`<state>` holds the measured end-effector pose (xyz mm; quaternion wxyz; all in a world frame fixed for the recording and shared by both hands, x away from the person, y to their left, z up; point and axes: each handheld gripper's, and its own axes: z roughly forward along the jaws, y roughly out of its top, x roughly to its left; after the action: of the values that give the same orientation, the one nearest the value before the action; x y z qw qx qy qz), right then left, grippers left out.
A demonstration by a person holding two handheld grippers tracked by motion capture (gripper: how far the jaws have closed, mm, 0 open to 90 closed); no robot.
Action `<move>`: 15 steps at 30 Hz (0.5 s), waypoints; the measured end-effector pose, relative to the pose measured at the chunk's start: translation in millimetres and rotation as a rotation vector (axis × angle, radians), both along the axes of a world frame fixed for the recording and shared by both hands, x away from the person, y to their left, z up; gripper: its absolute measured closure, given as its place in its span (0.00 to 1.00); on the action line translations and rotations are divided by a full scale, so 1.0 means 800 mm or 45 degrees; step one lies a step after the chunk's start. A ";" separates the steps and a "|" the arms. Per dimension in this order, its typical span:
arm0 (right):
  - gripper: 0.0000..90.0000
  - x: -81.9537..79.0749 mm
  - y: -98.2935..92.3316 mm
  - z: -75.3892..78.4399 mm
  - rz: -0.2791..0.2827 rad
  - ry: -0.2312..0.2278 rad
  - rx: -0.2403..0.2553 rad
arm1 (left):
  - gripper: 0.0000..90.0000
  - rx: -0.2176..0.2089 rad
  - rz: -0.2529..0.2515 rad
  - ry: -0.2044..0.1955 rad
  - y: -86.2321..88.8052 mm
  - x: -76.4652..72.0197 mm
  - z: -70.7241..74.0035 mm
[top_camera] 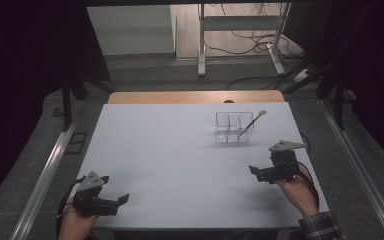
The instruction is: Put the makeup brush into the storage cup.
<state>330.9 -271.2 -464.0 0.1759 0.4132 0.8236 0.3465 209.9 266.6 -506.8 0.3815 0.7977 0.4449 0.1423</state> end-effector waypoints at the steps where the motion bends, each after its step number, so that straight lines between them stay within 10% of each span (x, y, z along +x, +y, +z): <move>1: 0.00 -0.001 0.000 0.000 0.001 -0.001 0.000 | 0.01 0.000 0.000 0.000 0.000 0.000 0.000; 15: 0.00 -0.017 -0.006 -0.004 0.011 -0.009 -0.010 | 0.01 -0.022 0.006 0.005 0.000 0.001 0.000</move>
<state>317.6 -276.0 -467.2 0.1789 0.4076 0.8261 0.3455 210.7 266.8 -507.1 0.3873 0.7934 0.4488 0.1378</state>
